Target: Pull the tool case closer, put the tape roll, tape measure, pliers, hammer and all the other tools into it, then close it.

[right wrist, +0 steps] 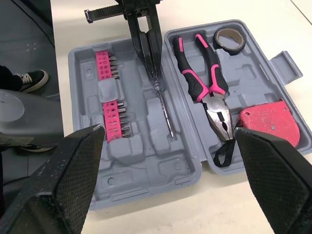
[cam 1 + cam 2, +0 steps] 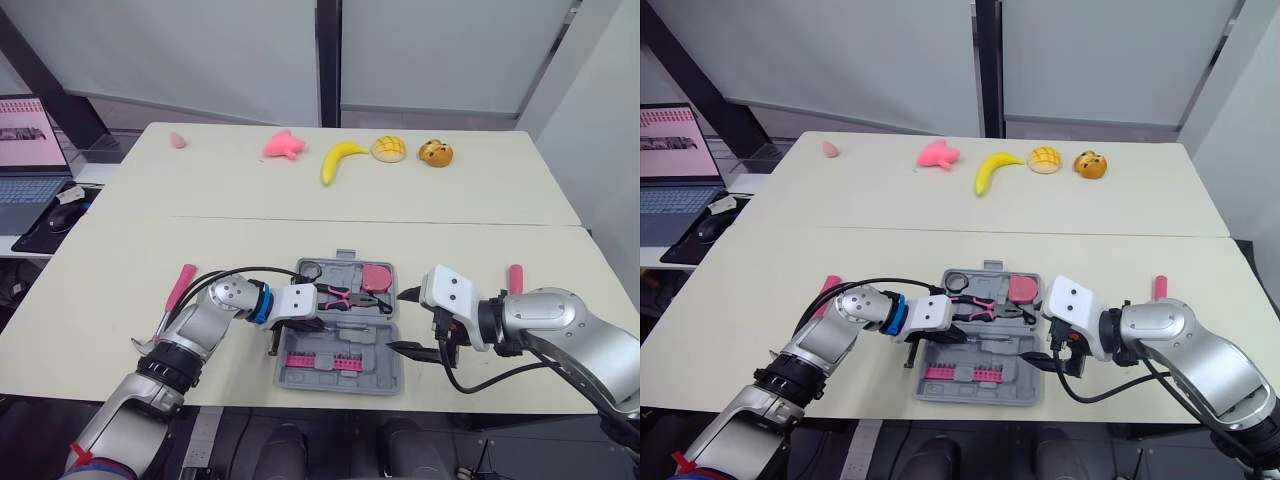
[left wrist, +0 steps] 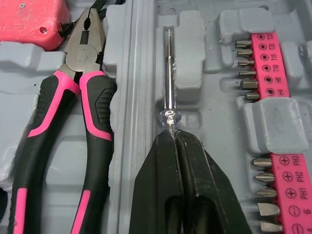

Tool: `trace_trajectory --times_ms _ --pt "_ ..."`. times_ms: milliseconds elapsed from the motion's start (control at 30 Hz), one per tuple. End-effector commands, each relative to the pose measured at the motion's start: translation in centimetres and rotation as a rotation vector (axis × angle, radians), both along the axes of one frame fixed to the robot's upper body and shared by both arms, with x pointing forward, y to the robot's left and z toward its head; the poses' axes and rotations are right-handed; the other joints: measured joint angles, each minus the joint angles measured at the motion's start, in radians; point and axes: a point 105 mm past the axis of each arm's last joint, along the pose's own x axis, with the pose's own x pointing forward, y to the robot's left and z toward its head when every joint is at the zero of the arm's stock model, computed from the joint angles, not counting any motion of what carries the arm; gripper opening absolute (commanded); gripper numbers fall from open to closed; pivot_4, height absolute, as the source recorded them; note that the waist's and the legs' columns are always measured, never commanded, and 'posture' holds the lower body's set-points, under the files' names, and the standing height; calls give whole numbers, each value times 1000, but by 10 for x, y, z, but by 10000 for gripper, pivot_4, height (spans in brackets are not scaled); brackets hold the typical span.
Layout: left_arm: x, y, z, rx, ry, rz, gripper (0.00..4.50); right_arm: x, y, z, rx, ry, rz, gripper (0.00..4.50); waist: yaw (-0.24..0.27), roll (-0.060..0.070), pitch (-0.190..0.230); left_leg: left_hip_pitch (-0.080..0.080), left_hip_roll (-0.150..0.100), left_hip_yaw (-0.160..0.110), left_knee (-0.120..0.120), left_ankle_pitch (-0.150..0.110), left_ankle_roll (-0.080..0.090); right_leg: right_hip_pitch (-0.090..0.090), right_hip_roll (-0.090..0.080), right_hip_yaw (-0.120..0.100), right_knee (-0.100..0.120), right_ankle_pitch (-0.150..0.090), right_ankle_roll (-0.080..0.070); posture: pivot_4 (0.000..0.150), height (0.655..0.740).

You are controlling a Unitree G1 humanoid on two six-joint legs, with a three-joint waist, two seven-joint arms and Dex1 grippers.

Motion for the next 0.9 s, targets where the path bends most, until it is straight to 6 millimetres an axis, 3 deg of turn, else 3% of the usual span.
trace_trajectory --times_ms 33,233,400,567,600,733,833,900 --pt "0 10 -12 48 24 35 307 -2 3 9 5 -42 26 45000 0 0 0 0 0 0 0 0 0 0 0 0 0 -1 2 1500 7369" --pt "13 16 31 -89 -22 106 307 -1 3 13 27 -58 22 45000 -1 0 0 -1 0 -1 1 0 0 -1 0 0 1 -1 2 1500 7369" --pt "13 42 76 -234 -32 175 307 7 1 22 58 -133 -2 45000 -1 0 0 -2 0 -1 1 0 0 -1 0 0 1 0 1 1500 7369" --pt "13 93 99 -320 -65 363 307 20 -21 28 64 -225 -100 45000 -1 0 0 -2 0 0 0 0 0 -2 0 0 0 0 0 1500 7369" --pt "12 111 101 -329 -82 431 307 22 -32 29 58 -234 -138 45000 -1 0 0 -2 0 -1 0 0 0 -2 0 0 0 0 0 1500 7369" --pt "-2 173 95 -320 -122 667 307 23 -70 28 11 -241 -245 45000 0 0 1 -2 0 0 0 0 0 -2 0 0 0 1 -1 1500 7369" --pt "-17 207 87 -309 -127 791 307 18 -91 23 -33 -234 -278 45000 0 0 1 -2 0 0 -1 0 0 -2 0 0 0 0 -2 1500 7369" --pt "-34 237 80 -304 -125 912 4085 14 -110 20 -71 -221 -310 45000 0 0 1 -1 1 0 -1 0 0 -2 0 0 0 0 -2 1500 7369"
